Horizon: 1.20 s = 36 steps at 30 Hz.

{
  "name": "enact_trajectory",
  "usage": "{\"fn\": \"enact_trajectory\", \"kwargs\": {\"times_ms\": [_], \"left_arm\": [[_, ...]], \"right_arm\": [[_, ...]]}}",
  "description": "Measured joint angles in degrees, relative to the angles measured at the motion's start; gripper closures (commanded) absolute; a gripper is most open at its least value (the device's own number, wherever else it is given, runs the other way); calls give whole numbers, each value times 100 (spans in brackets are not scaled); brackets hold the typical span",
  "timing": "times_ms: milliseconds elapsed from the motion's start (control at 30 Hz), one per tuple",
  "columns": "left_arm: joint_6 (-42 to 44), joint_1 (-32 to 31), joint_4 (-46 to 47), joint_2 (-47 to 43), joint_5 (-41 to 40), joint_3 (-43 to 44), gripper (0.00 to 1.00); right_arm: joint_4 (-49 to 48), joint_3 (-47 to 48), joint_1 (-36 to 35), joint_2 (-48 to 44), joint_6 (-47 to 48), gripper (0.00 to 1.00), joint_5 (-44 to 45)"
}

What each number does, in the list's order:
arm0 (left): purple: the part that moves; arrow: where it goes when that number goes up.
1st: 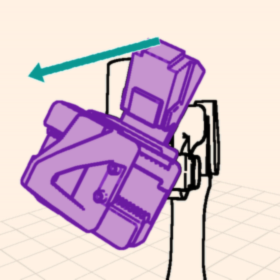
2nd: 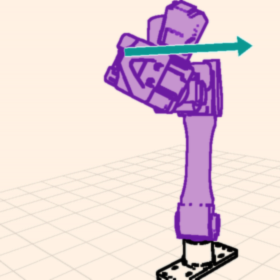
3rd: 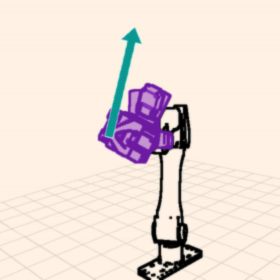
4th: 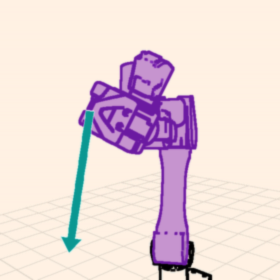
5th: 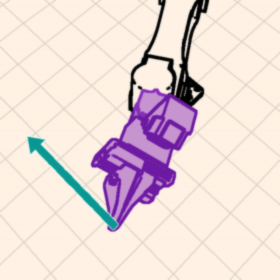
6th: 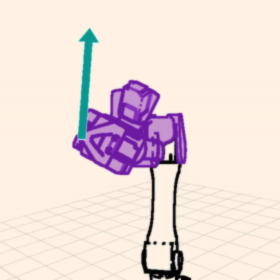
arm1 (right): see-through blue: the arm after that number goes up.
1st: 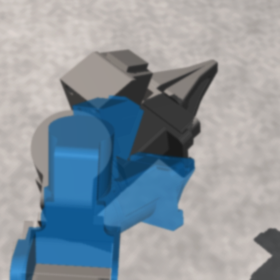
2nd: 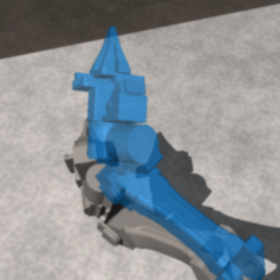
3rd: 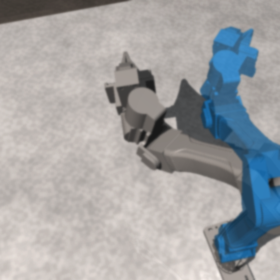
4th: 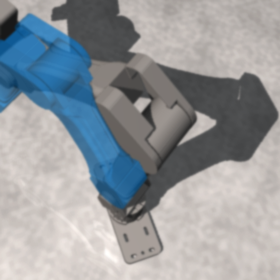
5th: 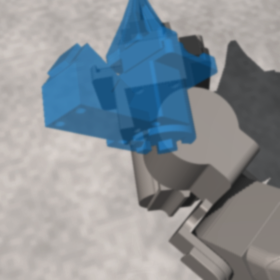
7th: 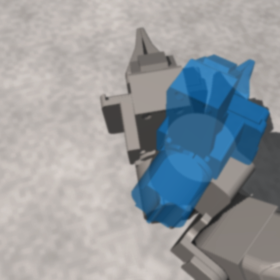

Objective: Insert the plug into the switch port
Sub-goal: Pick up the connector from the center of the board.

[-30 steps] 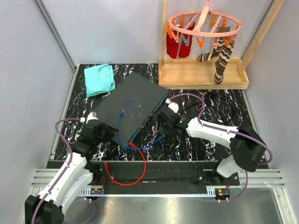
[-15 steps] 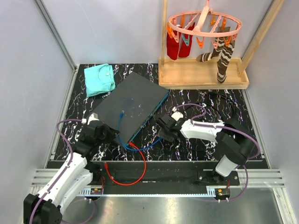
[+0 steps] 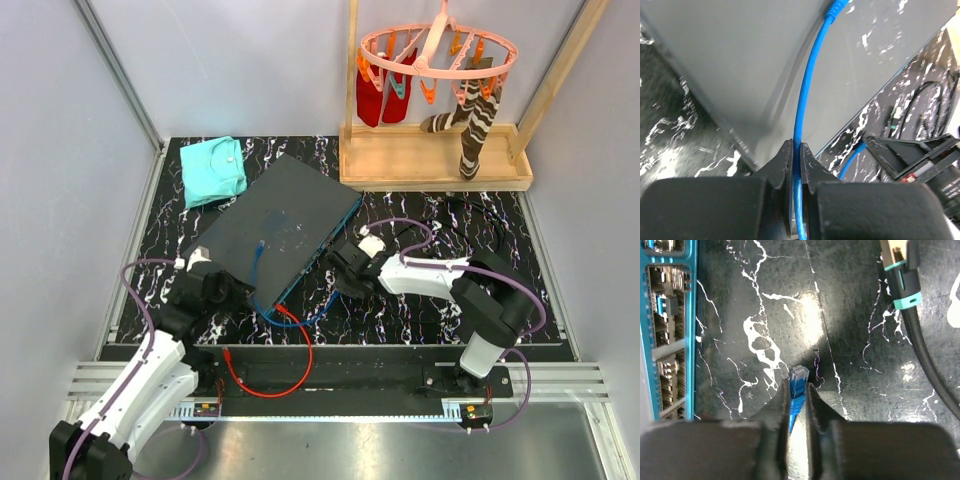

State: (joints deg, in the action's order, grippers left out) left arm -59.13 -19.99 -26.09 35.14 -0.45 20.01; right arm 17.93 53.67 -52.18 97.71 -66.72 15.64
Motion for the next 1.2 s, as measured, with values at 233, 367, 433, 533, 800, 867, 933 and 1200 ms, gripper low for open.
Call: {"fn": "enact_trajectory", "kwargs": {"times_ms": [233,367,433,533,800,867,933,1200], "left_arm": [[37,-26,-1060,-660,28,74,75],[83,-26,-1845,-1513,101,348,33],[98,-26,-2170,-1915,127,551,26],[133,-26,-2594,-2221,101,942,21],[387,-26,-1926,-522,278,1530,20],[389,-26,-1478,85,450,1528,20],[380,-24,-949,643,680,1526,21],[286,-90,588,2070,1576,1565,24]], "right_arm": [[153,232,-31,0,1482,100,164],[-44,531,-48,-2,2874,100,68],[-256,625,-81,-9,3517,100,-127],[-702,693,-208,-42,4533,100,-529],[-1878,411,-487,-400,6201,100,-1478],[-2072,339,-490,-525,6461,100,-1600],[-2264,291,-490,-599,6649,100,-1690],[-2629,177,-527,-680,7062,100,-1834]]}}
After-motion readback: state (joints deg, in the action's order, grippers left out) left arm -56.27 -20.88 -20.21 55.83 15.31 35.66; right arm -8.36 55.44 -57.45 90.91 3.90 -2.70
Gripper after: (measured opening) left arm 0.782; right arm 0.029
